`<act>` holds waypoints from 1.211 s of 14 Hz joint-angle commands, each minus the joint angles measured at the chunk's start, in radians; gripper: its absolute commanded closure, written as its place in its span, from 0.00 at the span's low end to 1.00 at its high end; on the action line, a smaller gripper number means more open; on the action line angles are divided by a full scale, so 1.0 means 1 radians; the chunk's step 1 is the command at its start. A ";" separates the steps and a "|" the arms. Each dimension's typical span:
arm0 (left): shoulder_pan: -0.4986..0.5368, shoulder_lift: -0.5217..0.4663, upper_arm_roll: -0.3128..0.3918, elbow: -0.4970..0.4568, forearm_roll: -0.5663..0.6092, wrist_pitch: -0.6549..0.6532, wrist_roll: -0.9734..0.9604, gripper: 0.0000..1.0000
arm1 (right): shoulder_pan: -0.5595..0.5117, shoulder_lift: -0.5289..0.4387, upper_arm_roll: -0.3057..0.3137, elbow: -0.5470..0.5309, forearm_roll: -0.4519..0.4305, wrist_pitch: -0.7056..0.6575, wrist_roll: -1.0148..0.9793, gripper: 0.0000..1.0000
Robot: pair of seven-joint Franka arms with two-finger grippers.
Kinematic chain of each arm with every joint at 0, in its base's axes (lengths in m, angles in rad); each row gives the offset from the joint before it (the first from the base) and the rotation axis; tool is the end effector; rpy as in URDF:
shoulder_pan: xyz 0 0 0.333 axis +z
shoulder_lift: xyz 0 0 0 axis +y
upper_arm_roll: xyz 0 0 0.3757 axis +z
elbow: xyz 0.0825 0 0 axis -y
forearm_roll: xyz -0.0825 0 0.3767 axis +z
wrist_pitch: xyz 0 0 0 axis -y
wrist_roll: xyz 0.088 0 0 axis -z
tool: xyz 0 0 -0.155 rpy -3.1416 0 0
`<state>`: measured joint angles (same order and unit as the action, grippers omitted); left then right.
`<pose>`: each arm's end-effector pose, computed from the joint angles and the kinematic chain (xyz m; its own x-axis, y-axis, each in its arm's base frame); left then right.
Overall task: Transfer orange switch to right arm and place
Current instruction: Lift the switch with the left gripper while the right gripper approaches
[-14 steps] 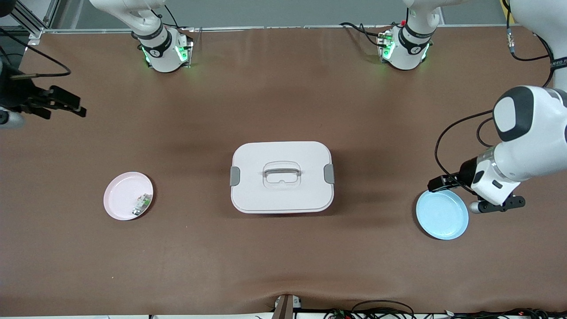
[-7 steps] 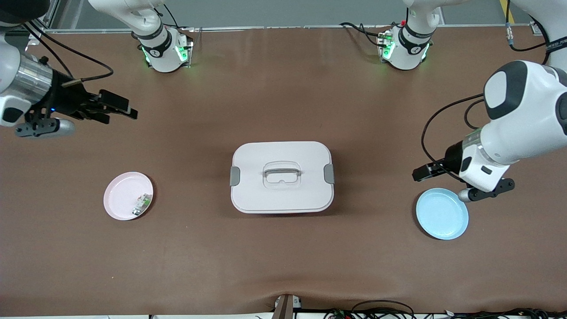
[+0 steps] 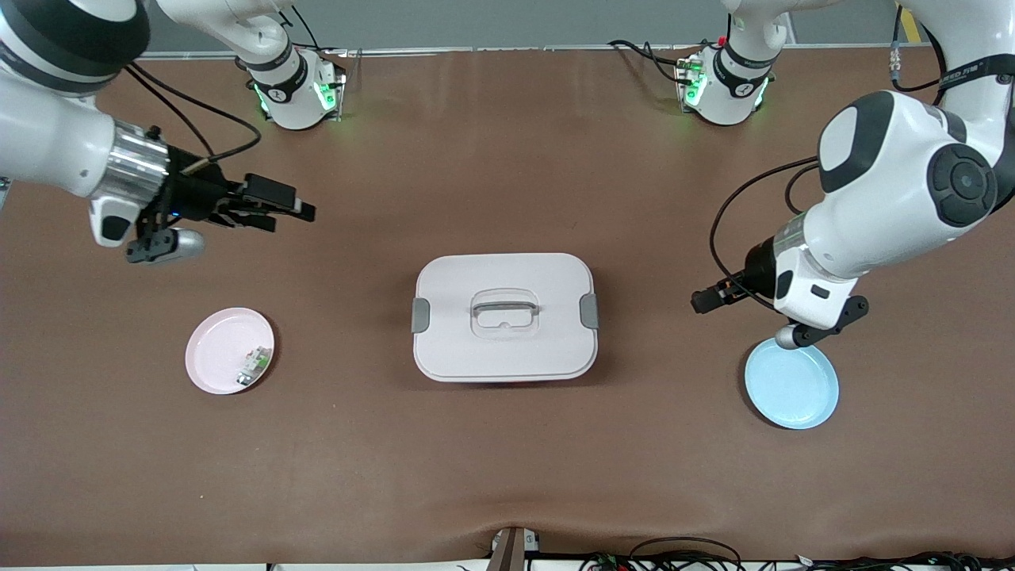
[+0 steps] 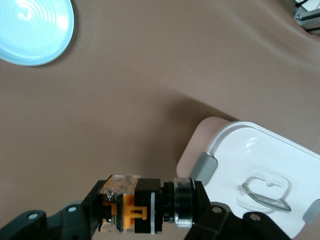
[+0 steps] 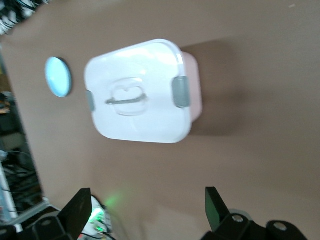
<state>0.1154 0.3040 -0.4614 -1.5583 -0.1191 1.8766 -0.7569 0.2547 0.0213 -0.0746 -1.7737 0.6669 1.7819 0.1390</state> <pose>0.6289 -0.2046 0.5050 0.8909 0.4314 -0.1419 0.4528 -0.8679 0.2045 0.5444 0.1832 0.5751 0.9883 -0.0614 -0.1394 -0.1325 -0.7978 -0.5882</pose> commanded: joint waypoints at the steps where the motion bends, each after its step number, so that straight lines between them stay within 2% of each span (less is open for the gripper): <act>1: -0.002 0.013 -0.040 0.021 -0.017 -0.013 -0.109 1.00 | 0.020 -0.046 -0.010 -0.088 0.103 0.075 0.014 0.00; 6: -0.059 0.047 -0.062 0.076 -0.016 -0.001 -0.283 1.00 | 0.136 -0.064 -0.008 -0.162 0.273 0.327 0.016 0.00; 11: -0.124 0.079 -0.060 0.115 -0.016 0.001 -0.409 1.00 | 0.290 -0.040 -0.008 -0.164 0.303 0.554 0.106 0.00; 12: -0.135 0.087 -0.060 0.121 -0.016 0.001 -0.461 1.00 | 0.314 -0.026 -0.008 -0.162 0.335 0.591 0.131 0.00; 14: -0.157 0.104 -0.062 0.144 -0.016 0.001 -0.528 1.00 | 0.356 -0.005 -0.008 -0.161 0.437 0.640 0.136 0.00; 17: -0.190 0.121 -0.062 0.165 -0.016 0.001 -0.602 1.00 | 0.388 0.012 -0.008 -0.162 0.450 0.665 0.139 0.00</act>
<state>-0.0545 0.4003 -0.5220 -1.4363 -0.1194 1.8840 -1.3125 0.6234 0.0288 -0.0733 -1.9306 1.0885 2.4324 0.2674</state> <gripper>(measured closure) 0.278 0.000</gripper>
